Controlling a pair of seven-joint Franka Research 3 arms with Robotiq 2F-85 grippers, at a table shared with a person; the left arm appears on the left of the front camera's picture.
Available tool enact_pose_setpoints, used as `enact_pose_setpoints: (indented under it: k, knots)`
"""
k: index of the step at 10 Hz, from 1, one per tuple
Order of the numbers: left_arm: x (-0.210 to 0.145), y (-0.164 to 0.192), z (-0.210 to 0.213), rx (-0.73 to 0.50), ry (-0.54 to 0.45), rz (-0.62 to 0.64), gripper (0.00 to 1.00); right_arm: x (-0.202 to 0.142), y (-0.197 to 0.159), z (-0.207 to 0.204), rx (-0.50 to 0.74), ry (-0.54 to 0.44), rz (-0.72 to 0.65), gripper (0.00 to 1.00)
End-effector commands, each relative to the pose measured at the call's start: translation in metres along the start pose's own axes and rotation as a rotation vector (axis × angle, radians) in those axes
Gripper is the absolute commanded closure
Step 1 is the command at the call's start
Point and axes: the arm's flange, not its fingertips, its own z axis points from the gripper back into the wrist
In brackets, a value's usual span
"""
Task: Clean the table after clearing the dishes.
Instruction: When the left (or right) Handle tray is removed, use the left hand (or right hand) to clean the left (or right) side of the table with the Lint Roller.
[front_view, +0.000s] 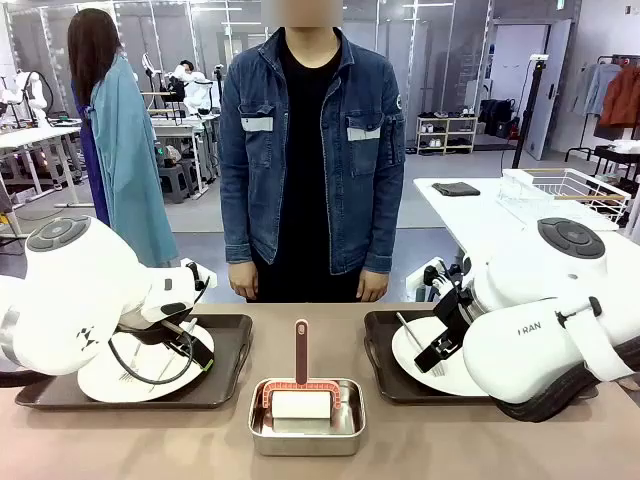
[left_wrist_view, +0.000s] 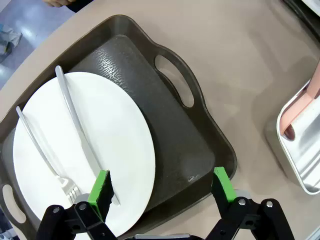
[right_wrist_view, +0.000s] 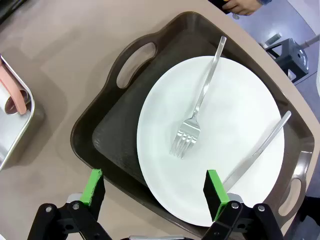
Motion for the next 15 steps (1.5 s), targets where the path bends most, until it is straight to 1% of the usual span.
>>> enact_pose_setpoints:
  k: [1,11,12,13,15]
  knots:
    - [0.000,0.000,0.000,0.000,0.000,0.000,0.00,0.000,0.000,0.000,0.000,0.000,0.000,0.00]
    - [0.000,0.000,0.000,0.000,0.000,-0.001,0.00,0.000,-0.001,0.000,-0.001,0.000,0.000,0.00]
    - [0.007,0.008,-0.001,-0.008,0.045,-0.015,0.00,0.010,-0.015,-0.005,0.001,0.015,-0.010,0.00]
    - [0.018,0.020,0.006,-0.026,0.045,-0.041,0.00,0.022,-0.027,-0.003,0.039,0.009,-0.003,0.00]
    - [0.037,0.048,0.020,-0.110,0.099,-0.035,0.00,0.048,-0.057,0.002,0.207,-0.003,-0.020,0.00]
